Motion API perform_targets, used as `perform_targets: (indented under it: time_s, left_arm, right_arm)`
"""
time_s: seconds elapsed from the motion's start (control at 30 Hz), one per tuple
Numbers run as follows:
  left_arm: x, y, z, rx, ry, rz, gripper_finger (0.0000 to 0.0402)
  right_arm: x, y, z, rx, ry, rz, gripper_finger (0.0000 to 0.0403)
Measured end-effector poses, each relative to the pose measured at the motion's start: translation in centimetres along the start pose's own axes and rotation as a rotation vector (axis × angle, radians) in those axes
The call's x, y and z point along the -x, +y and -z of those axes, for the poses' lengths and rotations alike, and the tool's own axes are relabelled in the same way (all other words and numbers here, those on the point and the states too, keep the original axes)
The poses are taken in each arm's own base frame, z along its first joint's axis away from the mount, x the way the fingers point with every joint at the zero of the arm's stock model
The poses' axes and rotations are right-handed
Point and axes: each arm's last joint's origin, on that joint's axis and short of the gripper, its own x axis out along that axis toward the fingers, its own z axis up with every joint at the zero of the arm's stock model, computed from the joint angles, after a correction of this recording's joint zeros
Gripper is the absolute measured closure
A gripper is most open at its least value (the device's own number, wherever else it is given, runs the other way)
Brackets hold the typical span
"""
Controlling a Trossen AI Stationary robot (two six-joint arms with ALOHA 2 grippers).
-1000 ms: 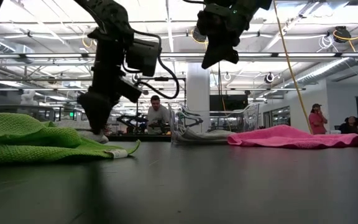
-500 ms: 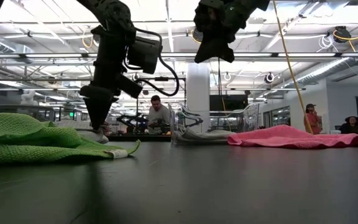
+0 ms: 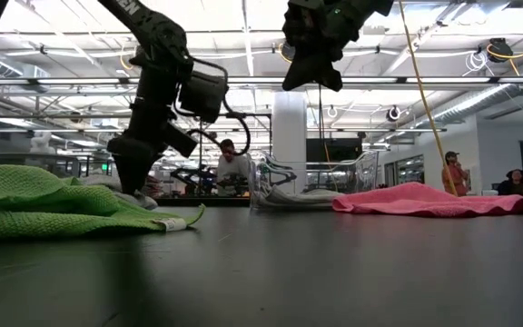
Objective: Fold microfiber towels
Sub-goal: Fold the gray microfiber cloth
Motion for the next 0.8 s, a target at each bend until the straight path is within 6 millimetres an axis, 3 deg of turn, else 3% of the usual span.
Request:
perform_targets:
  time_s: [0.23, 0.4, 0.57, 0.8]
  left_arm:
    - [-0.4, 0.0, 0.0, 0.006, -0.008, 0.010, 0.0174]
    - [0.6, -0.1, -0.5, 0.023, -0.035, -0.039, 0.0269]
    - [3.1, -0.4, -1.2, 0.040, -0.085, -0.046, 0.0386]
    - [7.6, -0.6, -1.0, 0.074, -0.224, -0.045, 0.0398]
  right_arm:
    - [0.0, 0.0, 0.0, 0.003, 0.000, 0.001, 0.0403]
    - [0.0, 0.0, 0.0, 0.004, -0.001, 0.002, 0.0403]
    - [0.0, 0.0, 0.0, 0.025, -0.001, 0.002, 0.0403]
    - [0.0, 0.0, 0.0, 0.053, -0.001, 0.002, 0.0403]
